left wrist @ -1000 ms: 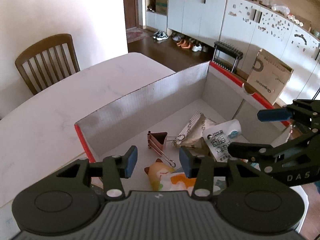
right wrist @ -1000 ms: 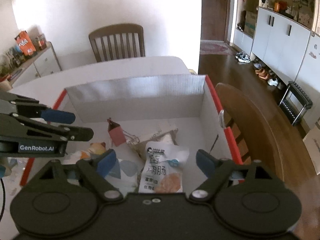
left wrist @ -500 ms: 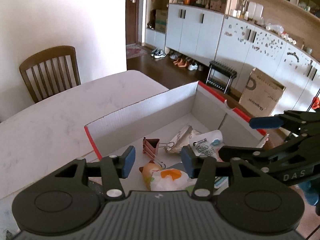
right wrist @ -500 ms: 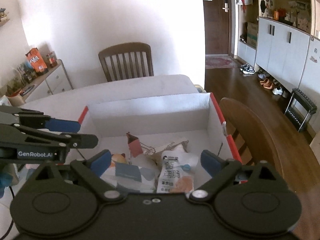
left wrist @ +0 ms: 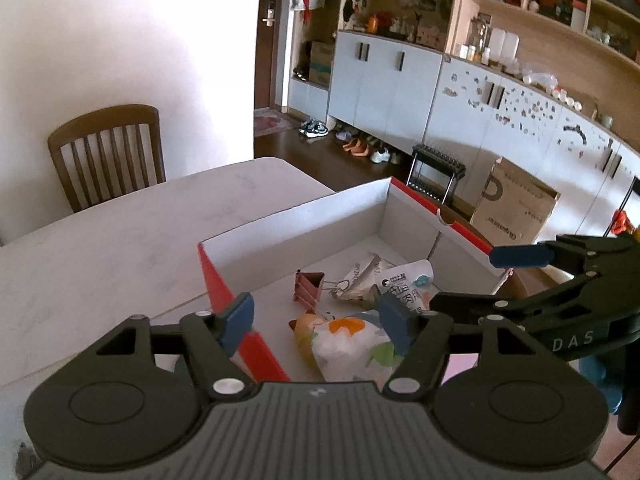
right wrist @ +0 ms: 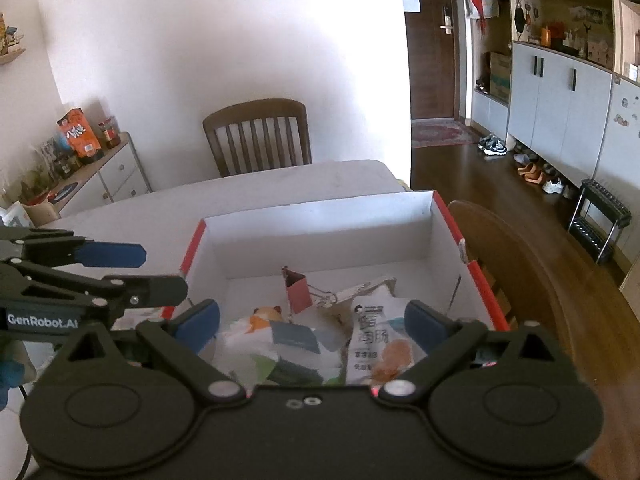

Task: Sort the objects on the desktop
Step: 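Move both grippers back from the red box toward the remaining table items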

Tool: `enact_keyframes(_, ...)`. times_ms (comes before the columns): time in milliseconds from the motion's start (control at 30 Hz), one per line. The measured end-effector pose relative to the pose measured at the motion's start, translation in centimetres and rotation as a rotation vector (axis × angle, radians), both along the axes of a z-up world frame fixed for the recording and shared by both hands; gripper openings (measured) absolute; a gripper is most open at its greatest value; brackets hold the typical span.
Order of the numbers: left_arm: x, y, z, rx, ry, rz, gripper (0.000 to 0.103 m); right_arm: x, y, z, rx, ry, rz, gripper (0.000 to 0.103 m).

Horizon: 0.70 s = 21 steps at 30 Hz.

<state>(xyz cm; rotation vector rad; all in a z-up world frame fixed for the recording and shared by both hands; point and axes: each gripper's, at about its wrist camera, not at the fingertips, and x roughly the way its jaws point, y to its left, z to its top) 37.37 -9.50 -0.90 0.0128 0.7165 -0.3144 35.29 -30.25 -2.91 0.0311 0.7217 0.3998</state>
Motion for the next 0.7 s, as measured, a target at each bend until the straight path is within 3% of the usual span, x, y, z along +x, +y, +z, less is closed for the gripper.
enact_keyframes(567,-5.0,7.9,-0.1,-0.014,-0.038,0.119,0.101,-3.6,6.3,0.8,0.004,-0.011,0.022,0.1)
enact_keyframes(700,-6.6,10.4,-0.4,-0.007,-0.047,0.151,0.101,-4.3,8.1,0.9,0.002,-0.015,0.031,0.1)
